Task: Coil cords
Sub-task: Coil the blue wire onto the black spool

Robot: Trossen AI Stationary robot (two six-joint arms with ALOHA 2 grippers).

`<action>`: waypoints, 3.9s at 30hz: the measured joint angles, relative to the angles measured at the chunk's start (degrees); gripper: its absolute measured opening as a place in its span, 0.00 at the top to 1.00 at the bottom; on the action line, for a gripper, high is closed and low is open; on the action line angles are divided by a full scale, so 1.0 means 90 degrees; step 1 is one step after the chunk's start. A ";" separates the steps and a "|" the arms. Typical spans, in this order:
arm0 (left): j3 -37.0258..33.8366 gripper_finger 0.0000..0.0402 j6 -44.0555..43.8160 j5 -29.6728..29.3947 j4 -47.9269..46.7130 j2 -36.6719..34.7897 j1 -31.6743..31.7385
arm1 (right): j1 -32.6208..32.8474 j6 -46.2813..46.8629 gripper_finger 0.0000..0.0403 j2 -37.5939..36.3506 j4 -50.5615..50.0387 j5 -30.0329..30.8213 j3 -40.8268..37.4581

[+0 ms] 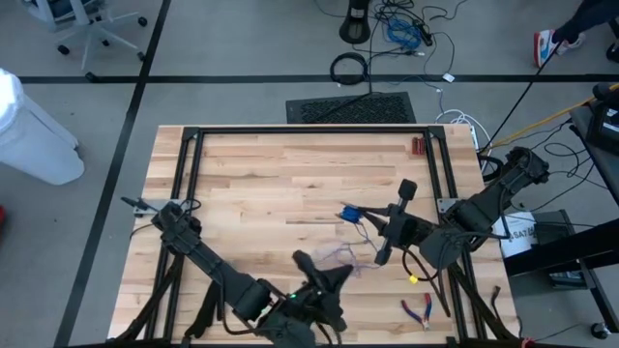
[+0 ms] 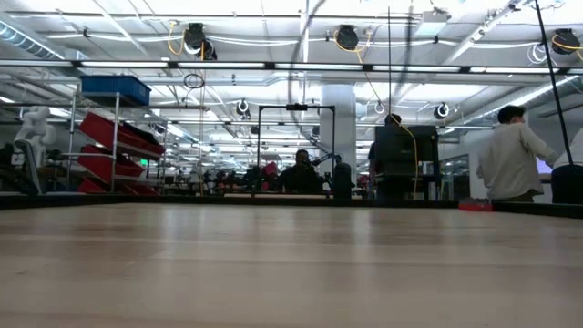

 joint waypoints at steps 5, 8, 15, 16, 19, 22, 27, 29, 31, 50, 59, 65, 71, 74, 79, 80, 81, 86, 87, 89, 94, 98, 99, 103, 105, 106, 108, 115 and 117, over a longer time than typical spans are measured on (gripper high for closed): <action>0.0004 1.00 0.0644 -0.1524 -0.0024 0.0000 -0.0169 | 0.0000 -0.0024 1.00 -0.0041 -0.0007 -0.0496 0.0000; 0.0004 1.00 0.0888 -0.1964 -0.0012 0.0000 -0.0219 | 0.0000 -0.0020 1.00 -0.0105 -0.0002 -0.0951 0.0001; 0.0004 1.00 0.0995 -0.1972 -0.0023 -0.0041 -0.0259 | 0.0052 0.0012 1.00 -0.0131 -0.0002 -0.1625 0.0000; 0.0004 1.00 0.0992 -0.1969 -0.0050 -0.0041 -0.0259 | 0.0063 0.0012 1.00 -0.0131 -0.0002 -0.1631 0.0000; 0.0004 1.00 0.0958 -0.1969 -0.0171 -0.0041 -0.0256 | 0.0072 0.0006 1.00 -0.0131 0.0002 -0.1500 0.0000; 0.0004 0.99 0.0510 -0.1970 -0.0539 -0.0041 -0.0259 | 0.0073 0.0000 1.00 -0.0168 0.0024 -0.1248 0.0000; 0.0004 0.86 -0.0775 -0.1642 -0.1593 -0.0041 -0.0232 | 0.0124 0.0019 1.00 -0.0326 0.0223 -0.1125 0.0000; 0.0001 0.77 -0.1434 -0.1302 -0.1968 -0.0041 -0.0156 | 0.0236 0.0034 1.00 -0.0388 0.0296 -0.1010 0.0000; 0.0001 0.68 -0.2026 -0.1005 -0.2213 -0.0041 -0.0040 | 0.0398 -0.0003 1.00 -0.0438 0.0337 -0.0735 0.0000; -0.0003 0.50 -0.2681 -0.1418 -0.2608 0.0500 0.0608 | 0.1776 -0.0406 1.00 -0.0719 0.0489 0.1108 0.0000; -0.0006 0.56 -0.2537 -0.0669 -0.2615 0.0503 0.0692 | 0.1800 -0.0481 1.00 -0.0720 0.0699 0.1147 0.0000; -0.0006 0.59 -0.2578 -0.0670 -0.2615 0.0500 0.0807 | 0.1800 -0.0505 1.00 -0.0719 0.0697 0.1123 0.0001; -0.0006 0.62 -0.2578 -0.0664 -0.2616 0.0500 0.0833 | 0.1800 -0.0531 1.00 -0.0719 0.0695 0.1124 0.0000; -0.0006 0.70 -0.2575 -0.0657 -0.2618 0.0500 0.0829 | 0.1800 -0.0529 1.00 -0.0719 0.0695 0.1125 0.0000; -0.0006 0.89 -0.2583 -0.0447 -0.2839 0.0500 0.0848 | 0.1800 -0.0529 1.00 -0.0719 0.0759 0.1125 0.0000; -0.0006 0.93 -0.2585 -0.0447 -0.2892 0.0500 0.0867 | 0.1800 -0.0523 1.00 -0.0719 0.0787 0.1123 0.0000; -0.0006 0.96 -0.2583 -0.0444 -0.2929 0.0500 0.0882 | 0.1800 -0.0504 1.00 -0.0719 0.0799 0.1125 0.0000; -0.0006 0.97 -0.2588 -0.0439 -0.2926 0.0500 0.1016 | 0.1714 -0.0457 1.00 -0.0685 0.0962 0.1129 0.0000; -0.0006 0.98 -0.2594 -0.0406 -0.2925 0.0500 0.1047 | 0.1688 -0.0457 1.00 -0.0664 0.1015 0.1129 0.0002; -0.0006 0.99 -0.2701 -0.0219 -0.2908 0.0500 0.1123 | 0.1609 -0.0503 1.00 -0.0601 0.1144 0.1132 0.0000; -0.0006 0.99 -0.2755 0.0392 -0.2769 0.0500 0.1316 | 0.1269 -0.0515 1.00 -0.0430 0.1209 0.1128 0.0000; -0.0006 0.99 -0.2740 0.0620 -0.2622 0.0504 0.1417 | 0.0948 -0.0462 1.00 -0.0306 0.1335 0.1134 0.0000; -0.0006 0.99 -0.2722 0.0653 -0.2564 0.0509 0.1436 | 0.0879 -0.0459 1.00 -0.0262 0.1410 0.1135 0.0000; -0.0006 0.99 -0.2702 0.0891 -0.2349 0.0542 0.1500 | 0.0595 -0.0488 1.00 -0.0074 0.1544 0.1132 0.0000; -0.0006 0.99 -0.2596 0.0939 -0.2322 0.0560 0.1500 | 0.0446 -0.0498 1.00 0.0012 0.1528 0.1128 0.0000; -0.0006 0.99 -0.2531 0.0947 -0.2280 0.0563 0.1487 | 0.0360 -0.0501 1.00 0.0047 0.1516 0.1126 0.0000; -0.0006 0.99 -0.2393 0.0945 -0.2125 0.0563 0.1437 | 0.0212 -0.0503 1.00 0.0134 0.1501 0.1133 0.0001; -0.0006 1.00 -0.1549 0.0922 -0.1472 0.0563 0.1204 | -0.0207 -0.0615 1.00 0.0443 0.1474 0.0856 0.0001; -0.0006 1.00 -0.1518 0.0766 -0.1523 0.0554 0.1129 | -0.0273 -0.0599 1.00 0.0464 0.1467 0.0568 0.0000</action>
